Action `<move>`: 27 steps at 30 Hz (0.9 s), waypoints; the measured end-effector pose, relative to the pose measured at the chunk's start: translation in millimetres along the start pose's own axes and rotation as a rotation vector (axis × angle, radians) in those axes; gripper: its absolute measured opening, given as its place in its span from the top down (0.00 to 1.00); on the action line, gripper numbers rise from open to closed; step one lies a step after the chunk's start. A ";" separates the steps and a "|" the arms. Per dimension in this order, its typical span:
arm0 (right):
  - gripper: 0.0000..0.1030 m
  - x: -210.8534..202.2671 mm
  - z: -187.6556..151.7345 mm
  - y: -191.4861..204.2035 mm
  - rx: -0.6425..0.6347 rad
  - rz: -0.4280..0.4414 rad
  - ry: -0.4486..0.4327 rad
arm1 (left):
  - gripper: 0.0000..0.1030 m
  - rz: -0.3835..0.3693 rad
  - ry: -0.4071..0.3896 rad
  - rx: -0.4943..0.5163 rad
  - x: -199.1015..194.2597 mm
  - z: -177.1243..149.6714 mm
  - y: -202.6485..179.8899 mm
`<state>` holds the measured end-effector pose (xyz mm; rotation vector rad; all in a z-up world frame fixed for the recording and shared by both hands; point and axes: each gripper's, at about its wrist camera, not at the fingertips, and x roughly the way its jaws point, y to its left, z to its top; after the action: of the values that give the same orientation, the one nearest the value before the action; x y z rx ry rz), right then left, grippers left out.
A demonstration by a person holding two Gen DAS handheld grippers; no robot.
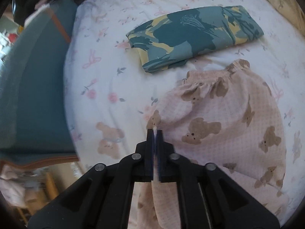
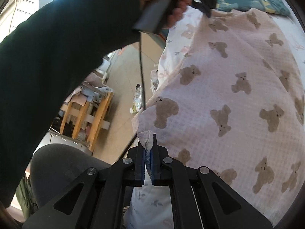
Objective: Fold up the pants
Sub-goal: 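Lift both hems and fold them over toward the waistband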
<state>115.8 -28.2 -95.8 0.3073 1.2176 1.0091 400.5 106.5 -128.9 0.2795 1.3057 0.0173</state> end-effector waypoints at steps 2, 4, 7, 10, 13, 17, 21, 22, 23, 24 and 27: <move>0.97 5.3 1.4 2.5 0.009 -0.015 0.006 | 0.65 -0.022 0.017 -0.012 4.3 -5.6 7.3; 0.97 1.4 -2.2 0.0 0.005 -0.025 0.021 | 0.29 -0.037 0.022 -0.037 1.0 -17.4 17.5; 0.97 9.5 0.0 6.0 0.006 -0.038 0.013 | 0.27 -0.116 -0.027 -0.080 -16.4 -41.6 36.2; 0.97 15.9 8.1 10.3 0.006 -0.039 0.006 | 0.27 -0.212 -0.056 -0.108 -42.7 -79.2 60.6; 0.97 26.3 12.4 24.7 -0.018 -0.044 0.022 | 0.24 -0.213 -0.063 -0.104 -66.0 -117.9 79.0; 0.97 47.2 15.2 47.4 -0.060 -0.025 0.030 | 0.21 -0.229 -0.019 -0.156 -77.6 -176.5 107.3; 0.96 83.3 16.4 70.1 -0.074 -0.029 0.025 | 0.21 -0.293 0.025 -0.232 -71.5 -220.4 124.6; 0.91 97.0 12.3 70.4 -0.072 -0.032 0.042 | 0.21 -0.306 0.055 -0.241 -66.5 -230.3 124.1; 0.91 103.0 7.9 70.2 -0.070 -0.039 0.057 | 0.21 -0.301 0.077 -0.243 -60.7 -236.5 121.9; 0.91 114.0 3.4 68.8 -0.075 -0.061 0.077 | 0.21 -0.275 0.106 -0.238 -53.6 -242.8 117.7; 0.79 116.4 -6.2 65.1 -0.093 -0.096 0.079 | 0.21 -0.289 0.152 -0.219 -43.2 -259.8 107.7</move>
<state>79.1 96.4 -127.0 0.1358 1.2407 0.9994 157.0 253.7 -125.6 -0.1003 1.4713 -0.0646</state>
